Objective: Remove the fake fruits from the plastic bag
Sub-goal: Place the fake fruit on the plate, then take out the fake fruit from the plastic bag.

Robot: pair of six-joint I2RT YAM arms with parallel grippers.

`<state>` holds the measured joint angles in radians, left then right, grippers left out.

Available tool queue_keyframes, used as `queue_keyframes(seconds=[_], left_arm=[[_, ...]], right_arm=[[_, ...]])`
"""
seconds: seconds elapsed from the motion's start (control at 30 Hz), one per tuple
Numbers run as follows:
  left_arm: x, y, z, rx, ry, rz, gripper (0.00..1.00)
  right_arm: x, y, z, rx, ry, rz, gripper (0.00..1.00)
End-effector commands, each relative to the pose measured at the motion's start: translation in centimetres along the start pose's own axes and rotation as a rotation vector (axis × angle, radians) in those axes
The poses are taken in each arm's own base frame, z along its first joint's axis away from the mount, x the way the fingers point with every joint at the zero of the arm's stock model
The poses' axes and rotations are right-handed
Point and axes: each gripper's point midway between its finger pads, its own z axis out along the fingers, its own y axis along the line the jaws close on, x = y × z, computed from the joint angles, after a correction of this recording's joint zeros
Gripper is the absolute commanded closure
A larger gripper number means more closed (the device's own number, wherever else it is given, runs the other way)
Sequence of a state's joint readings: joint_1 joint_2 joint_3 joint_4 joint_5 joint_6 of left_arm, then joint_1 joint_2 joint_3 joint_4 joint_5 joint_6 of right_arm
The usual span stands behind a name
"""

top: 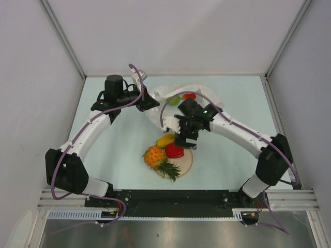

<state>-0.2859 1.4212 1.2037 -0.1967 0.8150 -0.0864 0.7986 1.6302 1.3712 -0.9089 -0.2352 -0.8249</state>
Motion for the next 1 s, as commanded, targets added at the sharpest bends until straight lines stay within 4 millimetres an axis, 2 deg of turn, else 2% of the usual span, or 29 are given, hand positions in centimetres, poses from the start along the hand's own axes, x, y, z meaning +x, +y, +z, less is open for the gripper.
queue_keyframes(seconds=[0.0, 0.03, 0.07, 0.1, 0.13, 0.2, 0.23, 0.3, 0.4, 0.43, 0.53, 0.6, 0.63, 0.73, 0.77, 0.83, 0.87, 0.9, 0.93, 0.97], left_arm=[[-1.7, -1.3, -0.6, 0.024, -0.043, 0.065, 1.0], [-1.8, -1.4, -0.7, 0.024, -0.044, 0.066, 1.0], [-2.0, -1.2, -0.7, 0.013, -0.046, 0.064, 1.0], [-2.0, -1.2, -0.7, 0.011, -0.048, 0.053, 1.0], [-2.3, -1.3, -0.7, 0.011, -0.053, 0.046, 1.0], [-2.7, -1.7, -0.8, 0.02, -0.066, 0.022, 1.0], [-3.2, -1.9, -0.8, 0.025, -0.077, 0.016, 1.0], [-4.1, -2.2, -0.9, 0.031, -0.1, 0.002, 1.0], [-5.4, -2.6, -0.8, 0.049, -0.132, 0.006, 1.0], [-5.7, -2.6, -0.8, 0.053, -0.138, 0.004, 1.0], [-6.6, -2.9, -0.8, 0.061, -0.153, -0.012, 1.0], [-7.1, -3.0, -0.7, 0.068, -0.162, -0.027, 1.0], [-7.1, -3.1, -0.6, 0.073, -0.162, -0.035, 1.0], [-6.6, -2.9, -0.3, 0.082, -0.15, -0.04, 1.0], [-6.3, -2.9, -0.2, 0.08, -0.144, -0.037, 1.0], [-5.1, -2.5, 0.1, 0.073, -0.111, -0.008, 1.0], [-4.6, -2.4, 0.2, 0.072, -0.093, 0.0, 1.0], [-3.5, -2.6, 0.3, 0.087, -0.06, -0.002, 1.0], [-2.9, -2.5, 0.3, 0.089, -0.041, 0.049, 1.0], [-2.3, -2.6, 0.3, 0.089, -0.022, 0.061, 1.0]], right_arm=[[-2.0, -7.0, -8.4, 0.245, -0.277, 0.334, 0.0], [-1.9, -8.0, -8.9, 0.252, -0.316, 0.455, 0.0], [-0.9, -9.7, -9.8, 0.269, -0.355, 0.535, 0.01], [-0.5, -11.1, -8.9, 0.262, -0.359, 0.591, 0.04], [-1.0, -12.5, -9.7, 0.275, -0.388, 0.626, 0.15], [-1.2, -13.8, -9.2, 0.224, -0.408, 0.705, 0.26], [-2.0, -15.7, -8.8, 0.218, -0.423, 0.725, 0.35], [-3.3, -17.1, -8.7, 0.212, -0.469, 0.765, 0.37], [-4.8, -18.1, -7.9, 0.241, -0.459, 0.705, 0.4], [-4.8, -18.7, -7.6, 0.263, -0.44, 0.705, 0.41], [-4.7, -18.4, -6.4, 0.271, -0.414, 0.771, 0.45], [-3.9, -17.9, -4.9, 0.275, -0.394, 0.85, 0.43], [-3.2, -18.2, -4.7, 0.316, -0.376, 0.878, 0.39], [-1.3, -18.8, -2.2, 0.367, -0.326, 0.949, 0.29], [-1.2, -19.5, -1.9, 0.386, -0.327, 0.96, 0.22], [-1.0, -20.4, -0.9, 0.401, -0.317, 0.971, 0.18], [-0.3, -21.3, 0.7, 0.416, -0.294, 0.981, 0.12], [-0.3, -22.7, 0.4, 0.474, -0.3, 1.002, 0.08], [-0.2, -23.5, 0.9, 0.484, -0.304, 1.003, 0.05], [0.0, -23.9, 2.6, 0.469, -0.294, 1.006, 0.02]])
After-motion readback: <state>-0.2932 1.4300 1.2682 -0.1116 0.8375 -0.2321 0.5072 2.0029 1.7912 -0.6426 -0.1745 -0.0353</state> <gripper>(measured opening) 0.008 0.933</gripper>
